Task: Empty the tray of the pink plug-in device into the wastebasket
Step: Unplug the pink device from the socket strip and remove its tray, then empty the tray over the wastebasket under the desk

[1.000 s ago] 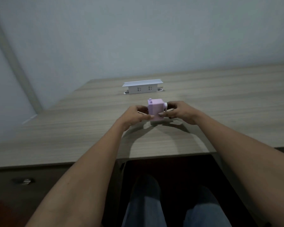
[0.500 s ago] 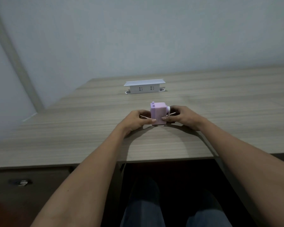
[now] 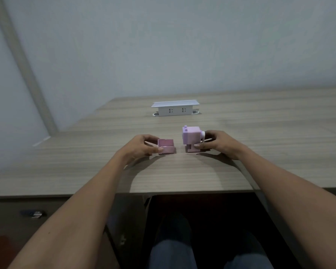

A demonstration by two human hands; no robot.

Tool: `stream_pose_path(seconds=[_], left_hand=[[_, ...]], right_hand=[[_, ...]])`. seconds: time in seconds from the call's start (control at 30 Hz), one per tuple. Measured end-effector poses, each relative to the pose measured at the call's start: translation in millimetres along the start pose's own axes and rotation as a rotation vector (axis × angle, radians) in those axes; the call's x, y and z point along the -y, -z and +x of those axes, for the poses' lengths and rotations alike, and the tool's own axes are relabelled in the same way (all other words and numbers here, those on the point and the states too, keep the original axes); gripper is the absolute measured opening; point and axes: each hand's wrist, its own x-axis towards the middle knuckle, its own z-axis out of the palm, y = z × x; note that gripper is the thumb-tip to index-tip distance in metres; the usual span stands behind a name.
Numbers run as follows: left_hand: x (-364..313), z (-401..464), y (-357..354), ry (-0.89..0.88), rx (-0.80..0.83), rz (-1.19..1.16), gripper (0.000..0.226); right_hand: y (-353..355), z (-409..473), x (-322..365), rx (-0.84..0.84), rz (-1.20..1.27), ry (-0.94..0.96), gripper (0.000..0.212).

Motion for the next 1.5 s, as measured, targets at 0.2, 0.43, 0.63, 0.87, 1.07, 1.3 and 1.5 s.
stream_pose_path(seconds=[0.2,0.43,0.63,0.87,1.07,1.3,1.5], left_hand=[[-12.9,-12.9,19.2,-0.082,-0.071,-0.011,0.051],[-59.5,-9.2,15.2,-0.220,-0.111,-0.055,0.052],[-104.3,6.1,-16.5,-0.300,-0.038,-0.048,0.054],[-151.8,31.2,-84.6,-0.368,0.123,-0.045,0.054],[-182.4,53.1,-161.1,-0.431,0.252,-0.113,0.051],[-219.8,48.0,-266.0,-0.485,0.433,-0.174,0.054],[-232.9,17.5,-359.4,-0.505,0.563,-0.223,0.054]], right_hand=[[2.5,-1.6,25.9,-0.060,-0.053,0.055,0.077],[17.7,-10.5,70.4,-0.113,-0.079,0.144,0.073],[35.5,-26.5,89.4,-0.104,-0.024,0.155,0.067],[80.0,-63.6,88.7,-0.173,-0.034,0.160,0.052],[144.9,-117.7,76.7,-0.313,-0.052,0.105,0.052],[203.2,-207.6,60.2,-0.509,-0.008,0.050,0.057],[241.4,-300.3,34.9,-0.635,-0.006,-0.063,0.054]])
